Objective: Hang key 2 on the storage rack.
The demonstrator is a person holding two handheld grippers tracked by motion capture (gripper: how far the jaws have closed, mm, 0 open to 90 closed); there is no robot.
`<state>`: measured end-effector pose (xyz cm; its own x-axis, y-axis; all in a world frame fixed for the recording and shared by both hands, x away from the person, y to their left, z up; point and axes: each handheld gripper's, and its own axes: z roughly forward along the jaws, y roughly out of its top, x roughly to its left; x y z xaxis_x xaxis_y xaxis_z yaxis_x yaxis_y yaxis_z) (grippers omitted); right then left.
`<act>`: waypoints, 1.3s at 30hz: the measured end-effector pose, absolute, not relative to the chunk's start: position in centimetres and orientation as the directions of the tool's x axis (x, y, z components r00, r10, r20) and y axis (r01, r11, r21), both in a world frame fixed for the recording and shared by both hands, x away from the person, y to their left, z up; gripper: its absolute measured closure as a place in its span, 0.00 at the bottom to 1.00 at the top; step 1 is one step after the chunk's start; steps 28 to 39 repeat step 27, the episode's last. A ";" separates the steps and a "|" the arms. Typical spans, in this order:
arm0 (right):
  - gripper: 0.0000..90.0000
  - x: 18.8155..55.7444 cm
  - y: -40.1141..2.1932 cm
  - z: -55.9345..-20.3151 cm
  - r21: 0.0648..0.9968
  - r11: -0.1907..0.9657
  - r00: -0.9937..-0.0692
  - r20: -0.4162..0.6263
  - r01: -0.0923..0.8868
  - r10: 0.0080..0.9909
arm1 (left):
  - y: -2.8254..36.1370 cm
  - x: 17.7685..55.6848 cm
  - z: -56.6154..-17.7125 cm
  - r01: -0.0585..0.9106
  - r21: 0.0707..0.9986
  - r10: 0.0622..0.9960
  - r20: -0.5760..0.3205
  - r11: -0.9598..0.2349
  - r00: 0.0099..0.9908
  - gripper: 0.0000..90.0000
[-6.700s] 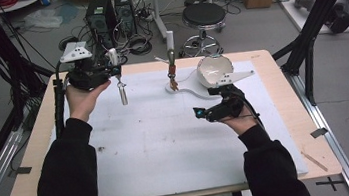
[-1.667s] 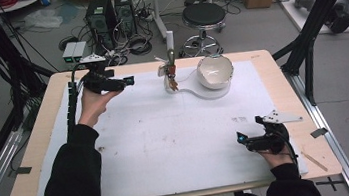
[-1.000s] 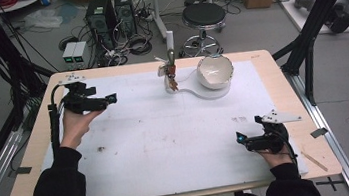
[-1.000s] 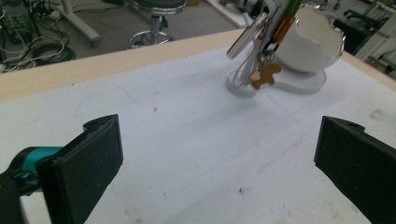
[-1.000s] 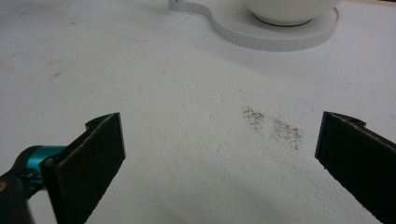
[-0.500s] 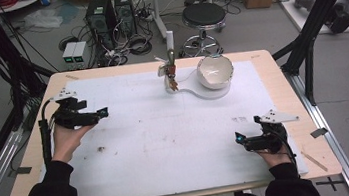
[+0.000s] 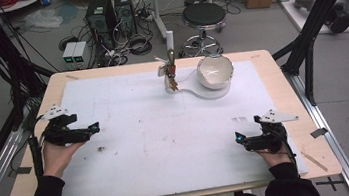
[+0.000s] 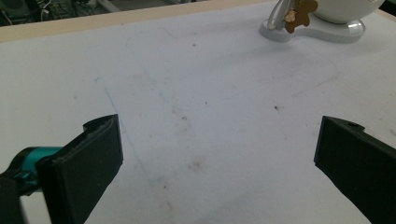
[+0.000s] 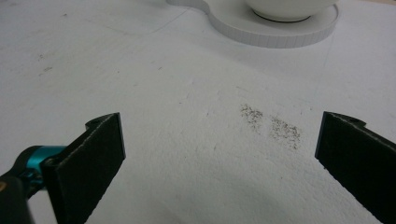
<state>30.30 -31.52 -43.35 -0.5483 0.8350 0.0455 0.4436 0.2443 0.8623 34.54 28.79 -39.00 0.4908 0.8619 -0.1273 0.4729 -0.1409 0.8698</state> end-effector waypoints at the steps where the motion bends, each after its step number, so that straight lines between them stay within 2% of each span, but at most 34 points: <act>1: 0.01 30.3 -31.5 -43.3 0.862 0.244 -0.548 0.046 0.444 0.835 | 28.8 34.5 -39.0 0.473 0.870 0.862 -0.127 -0.141 0.491 0.02; 9: 0.01 30.3 -31.4 -43.4 0.860 0.252 -0.553 0.041 0.443 0.832 | 30.5 32.4 -40.0 0.463 0.878 0.875 -0.129 -0.118 0.467 0.02; 15: 0.01 30.3 -31.5 -43.4 0.862 0.252 -0.552 0.038 0.440 0.833 | 30.7 31.0 -41.4 0.468 0.870 0.879 -0.094 -0.156 0.467 0.02; 21: 0.01 30.3 -31.5 -43.4 0.859 0.255 -0.553 0.039 0.444 0.832 | 30.7 29.3 -41.1 0.420 0.899 0.870 -0.104 -0.125 0.482 0.02; 39: 0.01 30.3 -31.5 -43.4 0.858 0.255 -0.550 0.038 0.445 0.834 | 31.2 29.1 -41.8 0.430 0.895 0.877 -0.111 -0.116 0.468 0.02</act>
